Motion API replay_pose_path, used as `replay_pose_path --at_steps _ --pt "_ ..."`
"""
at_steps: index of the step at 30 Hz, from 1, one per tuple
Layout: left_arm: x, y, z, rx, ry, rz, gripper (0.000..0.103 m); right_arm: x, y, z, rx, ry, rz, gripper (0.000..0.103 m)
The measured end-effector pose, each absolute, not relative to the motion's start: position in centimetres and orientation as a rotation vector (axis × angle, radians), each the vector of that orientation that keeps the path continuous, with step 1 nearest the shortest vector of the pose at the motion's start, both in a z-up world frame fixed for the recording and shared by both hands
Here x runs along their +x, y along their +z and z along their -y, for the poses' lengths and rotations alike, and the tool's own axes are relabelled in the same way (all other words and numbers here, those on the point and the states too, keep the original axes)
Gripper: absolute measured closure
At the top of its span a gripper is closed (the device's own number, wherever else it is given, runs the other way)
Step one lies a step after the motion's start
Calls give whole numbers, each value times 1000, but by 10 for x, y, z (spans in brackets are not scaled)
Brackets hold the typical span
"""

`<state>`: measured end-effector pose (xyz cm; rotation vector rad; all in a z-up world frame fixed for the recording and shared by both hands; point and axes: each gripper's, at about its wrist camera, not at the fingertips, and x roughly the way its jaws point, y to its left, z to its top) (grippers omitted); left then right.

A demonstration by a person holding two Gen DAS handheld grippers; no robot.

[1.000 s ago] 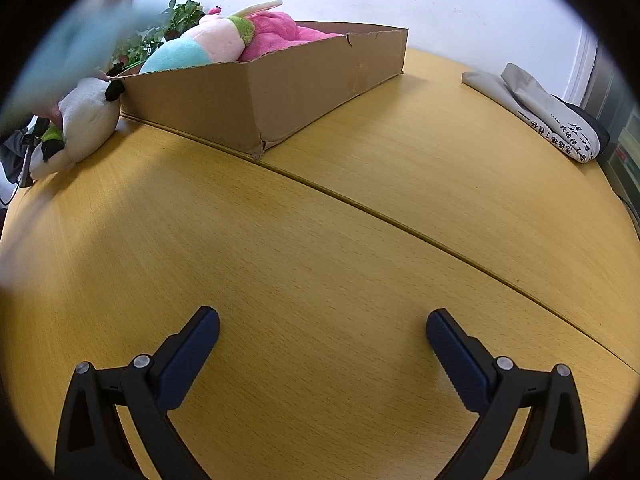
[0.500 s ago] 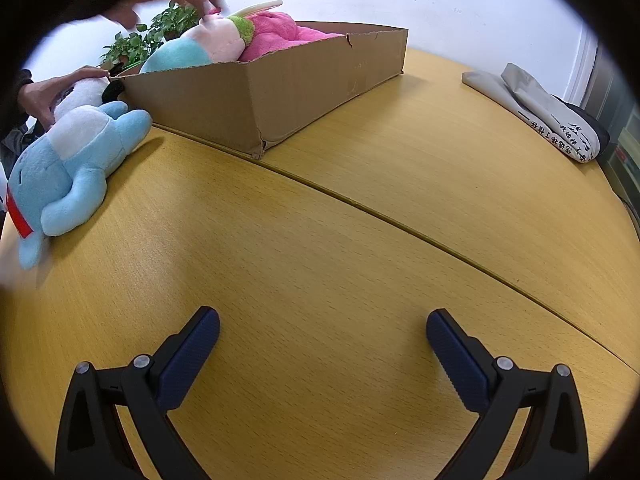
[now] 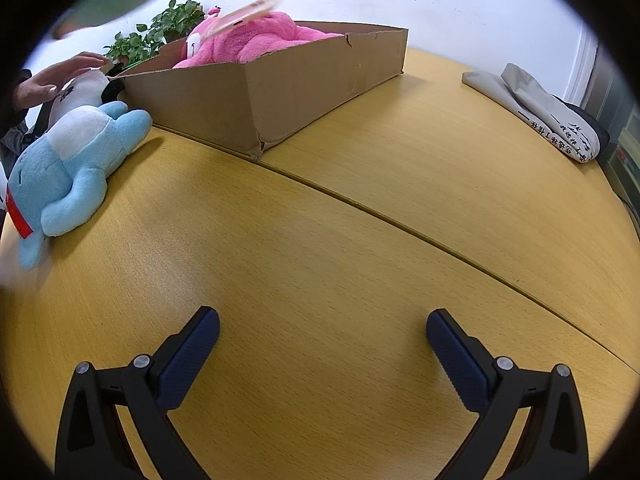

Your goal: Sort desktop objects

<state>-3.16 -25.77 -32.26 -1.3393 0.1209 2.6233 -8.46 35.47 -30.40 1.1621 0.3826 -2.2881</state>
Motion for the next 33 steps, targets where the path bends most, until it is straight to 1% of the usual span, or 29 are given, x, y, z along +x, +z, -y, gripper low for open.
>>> replay_pose_path --at_steps 33 --pt "-37 -324 260 -1340 2621 -120 0 -83 -303 -354 1160 -2289 -382 0"
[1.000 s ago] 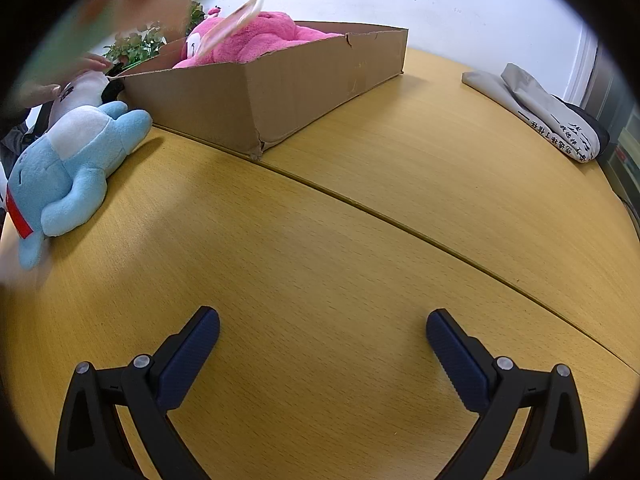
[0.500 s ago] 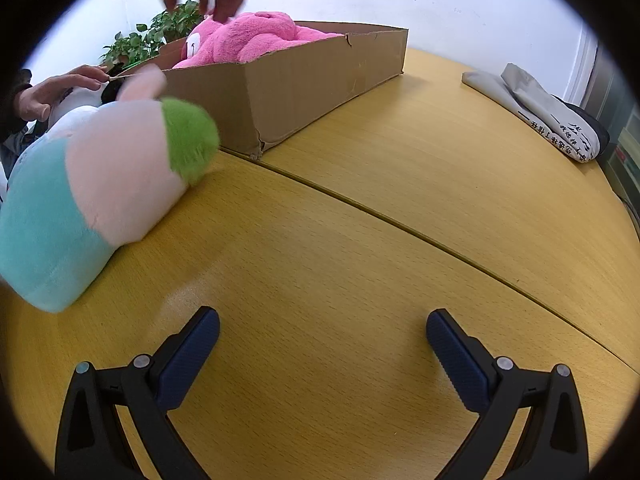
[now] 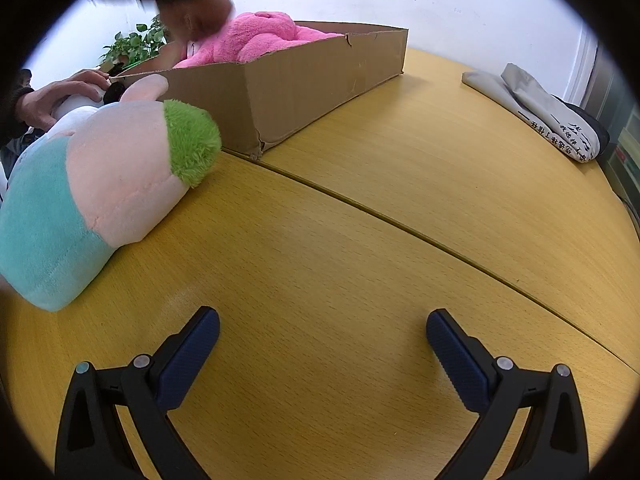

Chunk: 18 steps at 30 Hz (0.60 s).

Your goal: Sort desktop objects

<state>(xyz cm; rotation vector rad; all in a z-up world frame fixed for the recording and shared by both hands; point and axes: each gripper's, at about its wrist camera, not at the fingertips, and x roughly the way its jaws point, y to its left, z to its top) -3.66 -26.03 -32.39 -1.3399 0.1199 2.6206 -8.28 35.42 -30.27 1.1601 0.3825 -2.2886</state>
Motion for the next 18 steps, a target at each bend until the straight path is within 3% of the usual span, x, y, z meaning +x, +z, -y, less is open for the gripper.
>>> replay_pose_path --at_steps 18 --pt "-45 -328 265 -1339 2621 -120 0 -83 -302 -354 1159 -2288 -382 0"
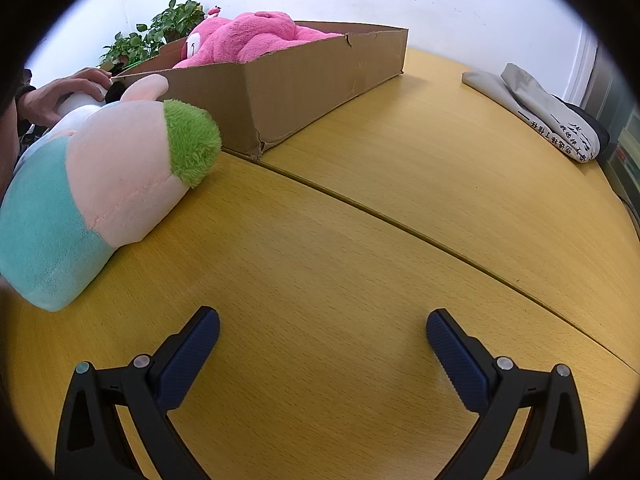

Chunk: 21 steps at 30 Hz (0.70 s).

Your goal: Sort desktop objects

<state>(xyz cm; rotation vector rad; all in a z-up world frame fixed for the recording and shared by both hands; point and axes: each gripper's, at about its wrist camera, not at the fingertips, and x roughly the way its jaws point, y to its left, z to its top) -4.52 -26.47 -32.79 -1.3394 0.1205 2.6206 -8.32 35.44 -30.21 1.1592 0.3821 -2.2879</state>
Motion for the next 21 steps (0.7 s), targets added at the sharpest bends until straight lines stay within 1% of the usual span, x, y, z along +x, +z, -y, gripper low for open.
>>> replay_pose_path --at_steps 21 --pt "-62 -335 273 -1339 2620 -120 0 -83 -302 -353 1160 -2288 -382 0"
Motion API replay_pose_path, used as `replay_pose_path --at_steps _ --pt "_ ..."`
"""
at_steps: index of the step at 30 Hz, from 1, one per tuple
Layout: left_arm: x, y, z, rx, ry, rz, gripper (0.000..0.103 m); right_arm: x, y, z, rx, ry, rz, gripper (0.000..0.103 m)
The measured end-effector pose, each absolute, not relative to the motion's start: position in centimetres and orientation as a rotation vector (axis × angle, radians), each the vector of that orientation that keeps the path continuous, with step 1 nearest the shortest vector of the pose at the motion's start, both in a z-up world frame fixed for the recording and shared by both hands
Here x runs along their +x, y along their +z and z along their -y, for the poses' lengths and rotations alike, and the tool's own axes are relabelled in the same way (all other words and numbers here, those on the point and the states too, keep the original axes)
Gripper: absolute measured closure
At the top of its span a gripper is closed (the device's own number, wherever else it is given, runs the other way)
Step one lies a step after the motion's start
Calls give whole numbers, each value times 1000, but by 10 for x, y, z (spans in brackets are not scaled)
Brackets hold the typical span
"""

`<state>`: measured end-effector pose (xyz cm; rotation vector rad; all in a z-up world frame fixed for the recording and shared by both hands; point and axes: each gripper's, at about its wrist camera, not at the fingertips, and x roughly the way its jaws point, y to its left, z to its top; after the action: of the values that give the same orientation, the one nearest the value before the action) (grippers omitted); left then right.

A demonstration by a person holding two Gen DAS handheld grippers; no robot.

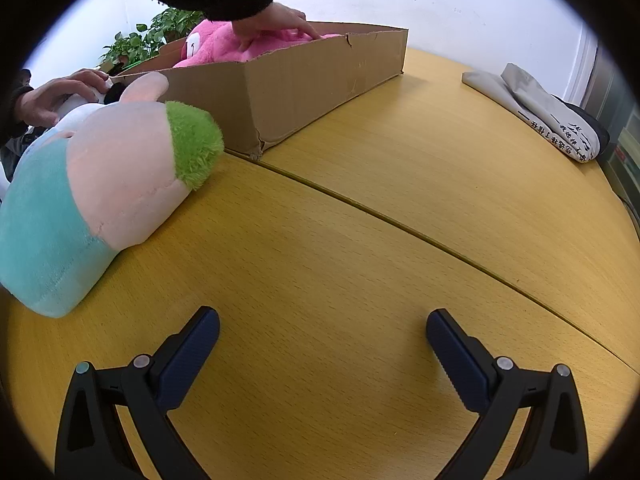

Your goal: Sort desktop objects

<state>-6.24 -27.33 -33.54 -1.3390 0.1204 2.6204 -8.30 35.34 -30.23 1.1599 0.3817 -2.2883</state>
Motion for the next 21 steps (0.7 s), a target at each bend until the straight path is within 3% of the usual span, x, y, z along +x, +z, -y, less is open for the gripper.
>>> replay_pose_path --at_steps 21 --pt "-85 -346 288 -1339 2620 -121 0 -84 -302 -353 1160 -2288 -381 0"
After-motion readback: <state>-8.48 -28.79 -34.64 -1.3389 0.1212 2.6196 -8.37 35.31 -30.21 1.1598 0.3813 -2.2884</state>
